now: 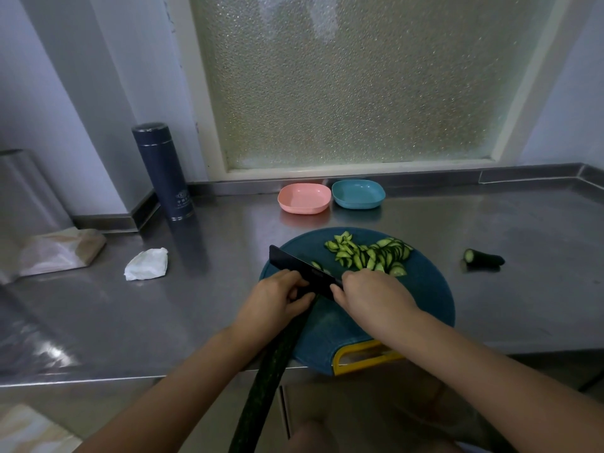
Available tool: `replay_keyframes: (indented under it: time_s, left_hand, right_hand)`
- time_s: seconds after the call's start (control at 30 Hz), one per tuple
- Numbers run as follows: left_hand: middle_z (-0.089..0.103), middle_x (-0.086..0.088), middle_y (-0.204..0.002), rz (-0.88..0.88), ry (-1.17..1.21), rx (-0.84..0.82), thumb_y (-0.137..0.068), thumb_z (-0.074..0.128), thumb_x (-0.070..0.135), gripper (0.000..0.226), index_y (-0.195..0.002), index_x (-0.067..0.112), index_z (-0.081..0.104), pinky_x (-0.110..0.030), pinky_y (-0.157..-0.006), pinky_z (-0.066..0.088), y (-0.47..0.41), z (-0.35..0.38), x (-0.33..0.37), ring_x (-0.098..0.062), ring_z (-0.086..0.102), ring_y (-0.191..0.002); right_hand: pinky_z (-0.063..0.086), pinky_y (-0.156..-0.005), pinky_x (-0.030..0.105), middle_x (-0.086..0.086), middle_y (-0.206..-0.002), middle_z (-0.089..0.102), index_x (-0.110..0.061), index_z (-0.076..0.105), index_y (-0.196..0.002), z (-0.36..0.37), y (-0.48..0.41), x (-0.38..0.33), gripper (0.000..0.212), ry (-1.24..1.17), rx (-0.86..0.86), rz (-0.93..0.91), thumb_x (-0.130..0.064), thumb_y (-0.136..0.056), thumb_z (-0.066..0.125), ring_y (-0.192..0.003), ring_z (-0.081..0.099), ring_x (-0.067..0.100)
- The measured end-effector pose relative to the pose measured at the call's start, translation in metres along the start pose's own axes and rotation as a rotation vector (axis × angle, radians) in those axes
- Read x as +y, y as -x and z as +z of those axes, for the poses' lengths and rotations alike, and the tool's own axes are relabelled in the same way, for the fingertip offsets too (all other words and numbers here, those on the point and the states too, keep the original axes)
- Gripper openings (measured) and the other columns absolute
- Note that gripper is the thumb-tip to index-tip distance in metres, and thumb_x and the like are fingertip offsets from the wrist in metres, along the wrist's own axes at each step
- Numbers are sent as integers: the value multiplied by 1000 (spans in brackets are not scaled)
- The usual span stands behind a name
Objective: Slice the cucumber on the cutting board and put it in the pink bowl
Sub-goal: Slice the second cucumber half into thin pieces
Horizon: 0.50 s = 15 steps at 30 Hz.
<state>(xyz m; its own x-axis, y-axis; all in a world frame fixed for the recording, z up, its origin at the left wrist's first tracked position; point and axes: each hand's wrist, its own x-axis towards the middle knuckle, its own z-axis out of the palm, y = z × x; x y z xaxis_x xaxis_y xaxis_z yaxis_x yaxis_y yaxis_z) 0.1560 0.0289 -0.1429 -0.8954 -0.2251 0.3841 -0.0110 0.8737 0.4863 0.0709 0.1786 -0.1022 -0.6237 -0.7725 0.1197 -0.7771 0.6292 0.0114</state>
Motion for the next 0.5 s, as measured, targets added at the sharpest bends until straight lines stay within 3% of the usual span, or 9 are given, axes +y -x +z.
replay_keyframes:
  time_s: [0.2,0.5]
  left_hand:
    - [43,12,-71,-4,4,-5,-86,63,28,13,-92,17,60,-11,-57,34,0,0,-1,-4,45,-62]
    - [44,11,-69,-5,-2,-6,-85,64,29,15,-90,15,60,-13,-57,34,-1,1,-3,-5,45,-61]
  right_hand:
    - [38,-60,29,7,-94,67,-10,62,-102,1,4,9,42,-36,17,61,-39,-102,32,-85,64,24]
    - [37,-61,28,5,-92,65,-11,61,-103,-11,9,7,41,-64,22,12,-40,-102,32,-84,62,24]
